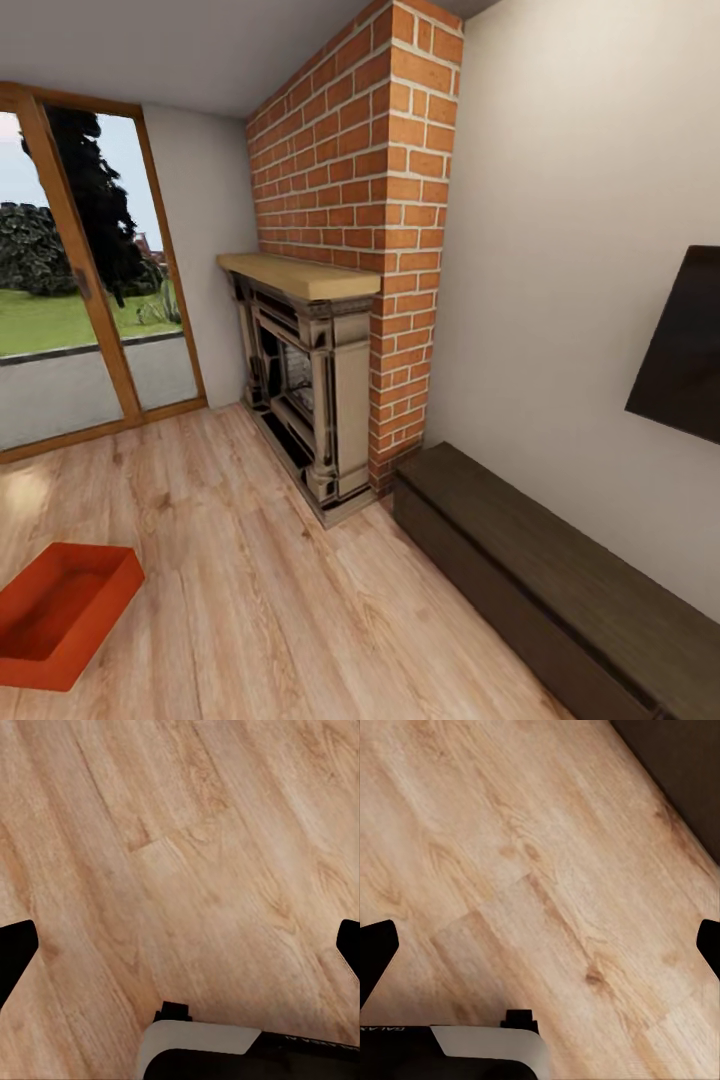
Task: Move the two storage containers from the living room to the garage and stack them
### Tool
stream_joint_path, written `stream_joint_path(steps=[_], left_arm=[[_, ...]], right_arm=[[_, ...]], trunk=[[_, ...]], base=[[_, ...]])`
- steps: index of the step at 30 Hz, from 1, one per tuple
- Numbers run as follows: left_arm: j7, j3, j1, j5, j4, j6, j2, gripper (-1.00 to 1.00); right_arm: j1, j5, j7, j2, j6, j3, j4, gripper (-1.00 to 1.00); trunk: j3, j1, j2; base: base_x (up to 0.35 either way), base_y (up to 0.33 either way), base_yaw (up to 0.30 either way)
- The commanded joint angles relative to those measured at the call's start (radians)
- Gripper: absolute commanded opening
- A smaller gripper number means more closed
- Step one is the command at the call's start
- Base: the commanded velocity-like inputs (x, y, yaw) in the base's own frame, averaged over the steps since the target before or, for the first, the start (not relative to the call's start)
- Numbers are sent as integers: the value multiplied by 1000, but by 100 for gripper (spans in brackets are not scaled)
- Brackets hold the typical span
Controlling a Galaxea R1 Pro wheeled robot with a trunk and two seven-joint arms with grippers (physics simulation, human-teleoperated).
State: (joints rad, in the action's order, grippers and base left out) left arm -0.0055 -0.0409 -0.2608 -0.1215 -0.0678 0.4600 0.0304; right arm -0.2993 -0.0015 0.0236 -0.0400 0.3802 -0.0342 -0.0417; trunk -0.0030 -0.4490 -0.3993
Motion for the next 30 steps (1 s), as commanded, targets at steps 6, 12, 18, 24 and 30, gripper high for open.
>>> stream_joint_path(steps=[6, 12, 18, 24, 30], left_arm=[[-1, -4, -2, -1, -4, 6, -1, 100], [-1, -4, -2, -2, -4, 6, 0, 100], [-1, -4, -2, -2, -4, 6, 1, 100], [-1, -4, -2, -2, -4, 6, 1, 100], [-1, -4, -2, -2, -4, 6, 3, 100]], right_arm=[[-1, 0, 2, 0, 6, -3, -3, 100], [-1, 0, 2, -1, 6, -3, -3, 100], [-1, 0, 2, 0, 6, -4, -3, 100], [-1, 0, 2, -1, 6, -4, -3, 100], [-1, 0, 2, 0, 6, -4, -3, 100]], trunk=[[0, -1, -1], [0, -1, -1], [0, -1, -1], [0, -1, -1], [0, -1, -1]], base=[[325, 0, 10], [325, 0, 0], [325, 0, 46], [325, 0, 178], [325, 0, 247]])
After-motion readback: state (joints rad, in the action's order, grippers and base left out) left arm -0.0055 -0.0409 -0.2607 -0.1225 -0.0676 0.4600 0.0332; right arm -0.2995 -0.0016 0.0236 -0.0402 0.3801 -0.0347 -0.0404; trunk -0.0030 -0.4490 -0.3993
